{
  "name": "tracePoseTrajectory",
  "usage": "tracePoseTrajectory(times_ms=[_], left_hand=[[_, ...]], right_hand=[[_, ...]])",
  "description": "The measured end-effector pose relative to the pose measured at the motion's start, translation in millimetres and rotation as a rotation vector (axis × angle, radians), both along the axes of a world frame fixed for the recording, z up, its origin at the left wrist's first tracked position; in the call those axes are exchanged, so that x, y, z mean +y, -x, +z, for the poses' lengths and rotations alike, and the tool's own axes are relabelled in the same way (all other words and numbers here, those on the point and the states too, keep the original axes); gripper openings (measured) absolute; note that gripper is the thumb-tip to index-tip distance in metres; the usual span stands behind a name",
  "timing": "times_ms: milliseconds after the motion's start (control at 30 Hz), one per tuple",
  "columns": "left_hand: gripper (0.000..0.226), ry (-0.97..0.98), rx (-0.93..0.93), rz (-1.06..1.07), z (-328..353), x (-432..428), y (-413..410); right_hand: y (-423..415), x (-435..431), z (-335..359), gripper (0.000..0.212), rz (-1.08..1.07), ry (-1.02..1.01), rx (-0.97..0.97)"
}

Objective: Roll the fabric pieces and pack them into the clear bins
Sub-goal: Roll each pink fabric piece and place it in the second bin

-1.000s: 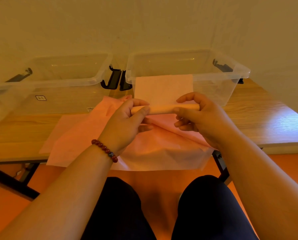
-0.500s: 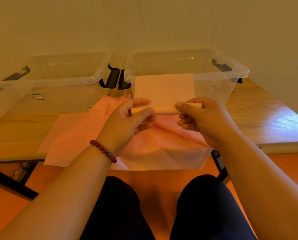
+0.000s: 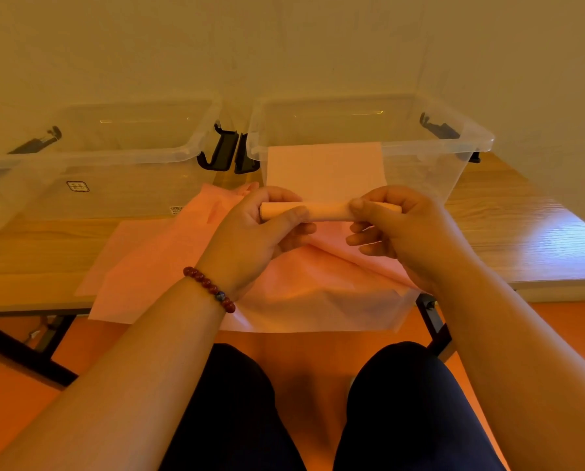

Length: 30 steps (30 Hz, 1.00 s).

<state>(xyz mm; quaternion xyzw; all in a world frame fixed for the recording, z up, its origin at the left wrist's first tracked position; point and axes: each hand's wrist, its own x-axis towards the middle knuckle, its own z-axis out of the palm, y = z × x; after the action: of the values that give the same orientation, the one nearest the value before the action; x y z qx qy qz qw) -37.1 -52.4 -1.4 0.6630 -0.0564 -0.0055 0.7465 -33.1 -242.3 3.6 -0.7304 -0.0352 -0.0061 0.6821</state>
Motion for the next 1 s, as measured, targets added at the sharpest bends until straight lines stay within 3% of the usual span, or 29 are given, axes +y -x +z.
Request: tracePoseTrajectory(times_ms=[100,233,367,600,933,1000], left_hand=[[0.003,-0.013,0.007,0.026,-0.8,-0.6,-0.9],[0.013,0.034,0.034,0.009,-0.9,-0.1,-1.3],[0.009,0.035,0.038,0.028,0.2,-0.1,-1.6],[0.009,0.060,0.041,0.041,-1.9,3.0,-1.7],[0.009,-0.029,0.002,0.105,-4.0,1.2,-1.7],[0.006,0.000,0.009,0.086,-2.5,0.5,-1.0]], right_hand=[[-0.6,-1.9,-0.6,0.011,0.005,-0.001,0.002],[-1.6,-2.6,-1.8,0.003,-0.007,0.018,0.003],[-1.4,-1.1,-1.2,0.013,-0.022,-0.002,0.010],[0.3,-3.5,-0.5,0.007,0.017,0.048,0.007],[3.5,-4.1,-1.9,0.024,0.032,0.047,0.018],[3.2,-3.7,-0.8,0.014,0.033,0.048,-0.001]])
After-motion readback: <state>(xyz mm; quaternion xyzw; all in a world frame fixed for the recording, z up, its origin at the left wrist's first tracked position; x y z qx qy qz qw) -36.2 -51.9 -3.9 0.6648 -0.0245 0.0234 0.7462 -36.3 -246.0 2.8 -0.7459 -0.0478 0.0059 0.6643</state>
